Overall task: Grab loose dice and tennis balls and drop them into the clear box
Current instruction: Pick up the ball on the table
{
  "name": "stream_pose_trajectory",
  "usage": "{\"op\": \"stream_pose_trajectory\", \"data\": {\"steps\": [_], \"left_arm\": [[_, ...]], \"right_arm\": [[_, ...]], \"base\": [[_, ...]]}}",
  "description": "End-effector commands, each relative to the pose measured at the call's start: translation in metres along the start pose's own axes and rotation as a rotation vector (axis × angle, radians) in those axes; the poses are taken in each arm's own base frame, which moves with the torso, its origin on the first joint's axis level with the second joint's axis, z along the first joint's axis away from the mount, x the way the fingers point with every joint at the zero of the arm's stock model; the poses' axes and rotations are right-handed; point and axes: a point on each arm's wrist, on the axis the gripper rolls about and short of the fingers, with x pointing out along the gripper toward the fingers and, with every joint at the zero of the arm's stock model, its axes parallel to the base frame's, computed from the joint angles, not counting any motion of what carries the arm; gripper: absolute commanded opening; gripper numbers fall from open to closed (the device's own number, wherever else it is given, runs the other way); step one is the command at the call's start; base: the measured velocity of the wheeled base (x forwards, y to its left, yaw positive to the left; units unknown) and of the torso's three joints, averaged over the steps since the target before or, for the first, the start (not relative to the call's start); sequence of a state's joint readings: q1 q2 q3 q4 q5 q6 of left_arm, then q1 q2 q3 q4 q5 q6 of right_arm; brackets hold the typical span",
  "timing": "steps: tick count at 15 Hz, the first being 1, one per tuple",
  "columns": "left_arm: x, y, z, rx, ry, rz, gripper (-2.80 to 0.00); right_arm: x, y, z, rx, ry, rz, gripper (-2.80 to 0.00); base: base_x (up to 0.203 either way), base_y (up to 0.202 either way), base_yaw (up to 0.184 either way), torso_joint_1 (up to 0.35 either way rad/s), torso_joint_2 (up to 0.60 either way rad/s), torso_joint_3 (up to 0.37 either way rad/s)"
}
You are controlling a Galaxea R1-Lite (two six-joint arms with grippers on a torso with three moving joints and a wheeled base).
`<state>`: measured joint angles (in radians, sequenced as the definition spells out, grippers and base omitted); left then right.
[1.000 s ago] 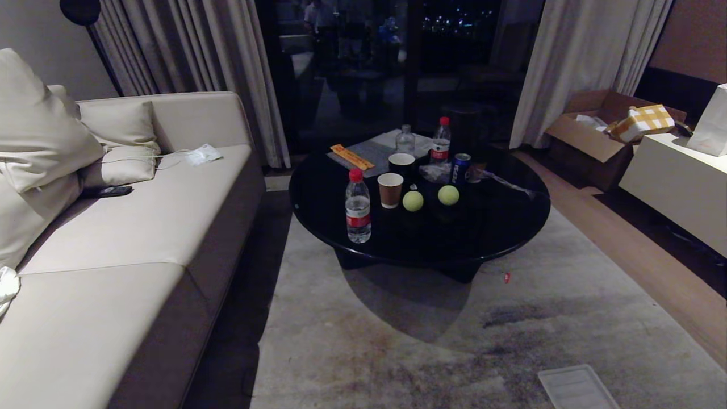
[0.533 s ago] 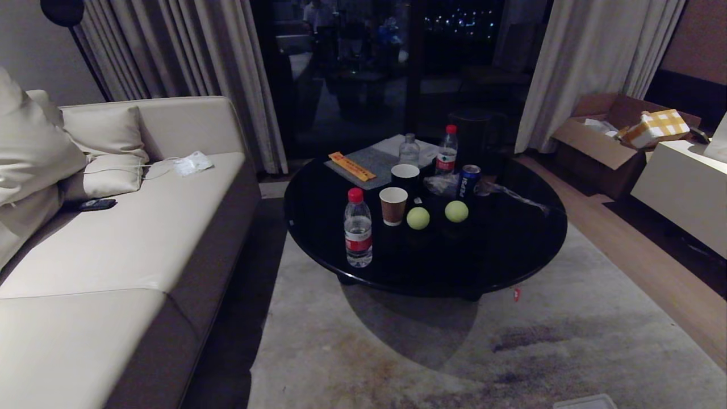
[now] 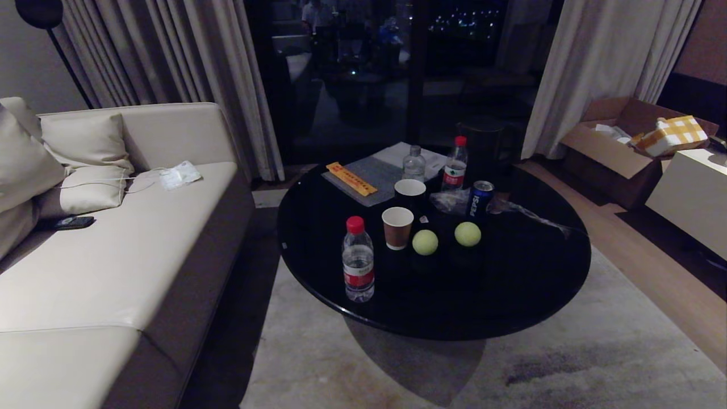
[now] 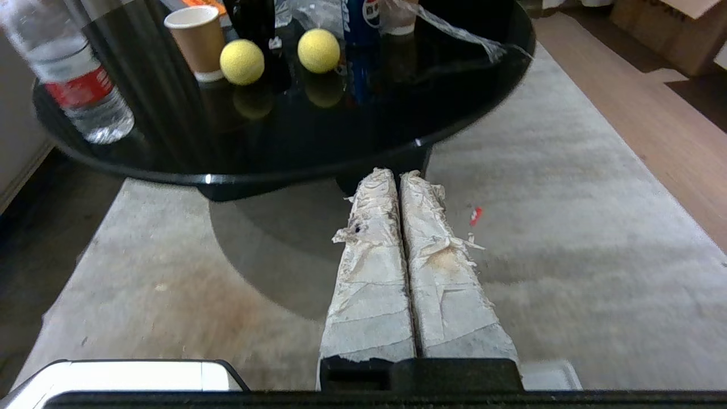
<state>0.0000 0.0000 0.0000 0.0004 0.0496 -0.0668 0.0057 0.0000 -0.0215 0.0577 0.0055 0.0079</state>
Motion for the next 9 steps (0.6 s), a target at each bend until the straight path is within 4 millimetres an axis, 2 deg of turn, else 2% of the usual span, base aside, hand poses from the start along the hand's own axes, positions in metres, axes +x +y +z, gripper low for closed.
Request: {"op": "stream_pose_trajectory", "data": {"steps": [1,9], "left_arm": [[0.0002,0.0000,-0.0003,-0.001,0.003,0.001,-2.80],[0.0002,0.0000,-0.0003,-0.001,0.003,0.001,-2.80]], "right_arm": [[0.0001,0.0000,0.0000,0.000,0.002,0.001,-2.80],[0.0001,0.0000,0.0000,0.000,0.002,0.001,-2.80]], "base": [[0.184,0.000,-0.001,0.002,0.01,0.003],[0.182,0.000,-0.001,0.002,0.00,0.002]]}}
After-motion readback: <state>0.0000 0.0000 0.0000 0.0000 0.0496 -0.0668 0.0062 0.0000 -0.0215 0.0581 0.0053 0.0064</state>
